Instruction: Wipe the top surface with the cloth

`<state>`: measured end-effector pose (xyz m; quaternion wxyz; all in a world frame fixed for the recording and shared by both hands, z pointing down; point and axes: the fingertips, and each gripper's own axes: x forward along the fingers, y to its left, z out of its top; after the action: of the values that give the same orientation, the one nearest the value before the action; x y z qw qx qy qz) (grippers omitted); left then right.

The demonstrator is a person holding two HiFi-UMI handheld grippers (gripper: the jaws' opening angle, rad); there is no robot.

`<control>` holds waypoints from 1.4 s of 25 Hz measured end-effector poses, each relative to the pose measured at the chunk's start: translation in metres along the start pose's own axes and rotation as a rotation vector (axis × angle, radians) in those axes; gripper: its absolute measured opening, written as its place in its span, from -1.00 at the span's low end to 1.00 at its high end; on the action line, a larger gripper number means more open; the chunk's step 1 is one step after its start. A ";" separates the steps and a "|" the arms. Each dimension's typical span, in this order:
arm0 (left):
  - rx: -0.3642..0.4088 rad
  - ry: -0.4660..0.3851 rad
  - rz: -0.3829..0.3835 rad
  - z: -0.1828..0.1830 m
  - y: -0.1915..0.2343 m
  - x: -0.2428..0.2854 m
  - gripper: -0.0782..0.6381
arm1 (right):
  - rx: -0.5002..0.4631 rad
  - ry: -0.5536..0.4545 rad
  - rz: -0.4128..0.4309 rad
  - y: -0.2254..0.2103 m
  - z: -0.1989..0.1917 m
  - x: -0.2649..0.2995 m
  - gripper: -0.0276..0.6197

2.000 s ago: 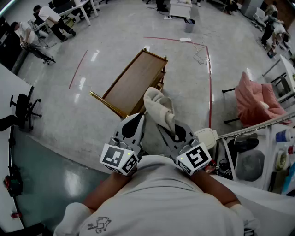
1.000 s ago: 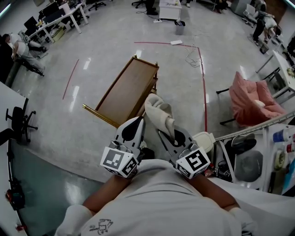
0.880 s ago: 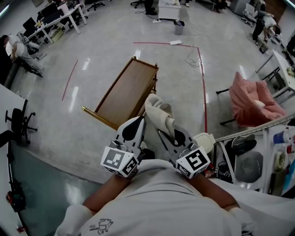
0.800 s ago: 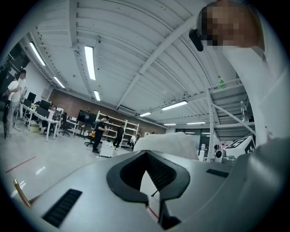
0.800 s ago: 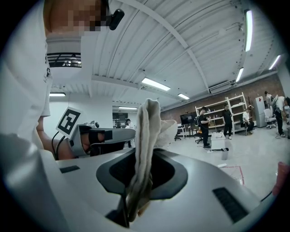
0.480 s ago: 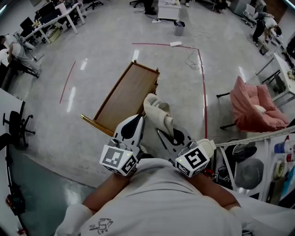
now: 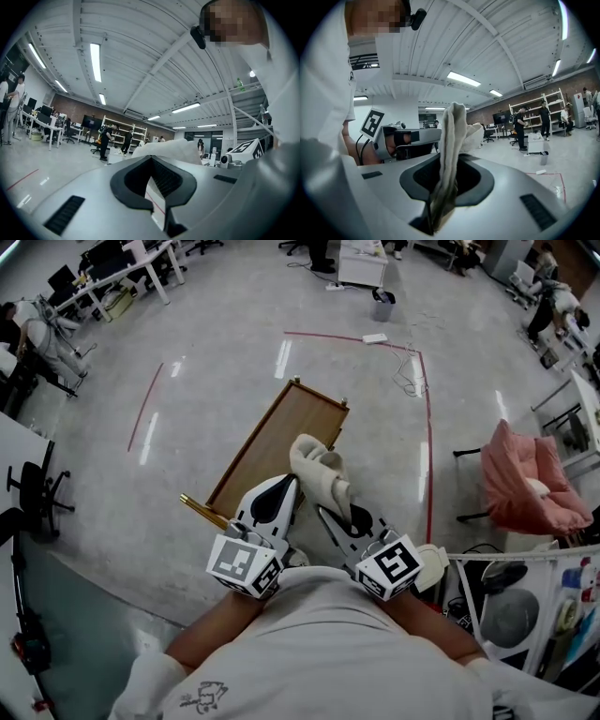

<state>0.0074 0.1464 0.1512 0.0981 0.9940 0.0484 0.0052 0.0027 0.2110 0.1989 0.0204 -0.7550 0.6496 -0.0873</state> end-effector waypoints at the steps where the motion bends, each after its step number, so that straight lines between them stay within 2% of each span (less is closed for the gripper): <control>1: -0.001 0.001 0.005 0.001 0.009 0.001 -0.76 | 0.008 0.006 0.005 -0.001 -0.001 0.009 -0.68; 9: -0.048 0.000 0.107 0.006 0.079 -0.012 -0.76 | 0.032 0.067 0.081 0.003 -0.002 0.074 -0.68; 16: -0.096 -0.032 0.202 0.003 0.119 -0.035 -0.76 | 0.010 0.105 0.205 0.017 -0.007 0.119 -0.68; 21: -0.115 -0.065 0.332 0.008 0.152 -0.059 -0.76 | -0.013 0.152 0.353 0.034 -0.010 0.157 -0.68; 26: -0.145 -0.072 0.452 -0.006 0.174 -0.051 -0.76 | -0.018 0.192 0.471 0.019 -0.018 0.185 -0.68; 30: -0.188 -0.069 0.559 -0.024 0.192 -0.050 -0.76 | 0.023 0.260 0.565 0.012 -0.038 0.206 -0.68; 35: -0.220 -0.088 0.655 -0.031 0.210 -0.043 -0.76 | 0.024 0.305 0.658 -0.006 -0.047 0.234 -0.68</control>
<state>-0.0160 -0.0564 0.2226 0.1997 0.9395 -0.2783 -0.0011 0.0337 -0.0151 0.2707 -0.0407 -0.4836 0.8522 -0.1952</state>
